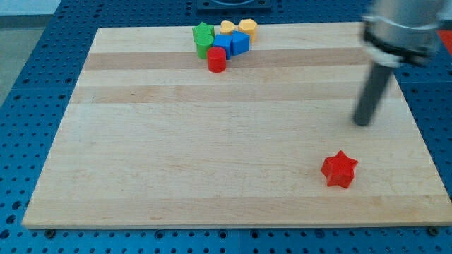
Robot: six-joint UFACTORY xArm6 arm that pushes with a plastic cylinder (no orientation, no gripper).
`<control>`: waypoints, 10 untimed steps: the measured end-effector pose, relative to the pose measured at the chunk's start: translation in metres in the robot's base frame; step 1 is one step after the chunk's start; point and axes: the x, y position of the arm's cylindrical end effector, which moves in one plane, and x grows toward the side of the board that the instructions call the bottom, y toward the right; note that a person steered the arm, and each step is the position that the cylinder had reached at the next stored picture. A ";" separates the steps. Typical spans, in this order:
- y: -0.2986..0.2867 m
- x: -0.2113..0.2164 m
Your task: Push the red star into the red circle
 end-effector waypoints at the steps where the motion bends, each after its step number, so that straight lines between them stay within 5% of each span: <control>1: 0.053 0.061; 2: 0.040 0.107; 3: -0.022 0.106; 5: -0.124 0.046; 7: -0.066 0.088; 8: -0.104 0.116; 9: -0.174 0.080; 10: -0.182 0.001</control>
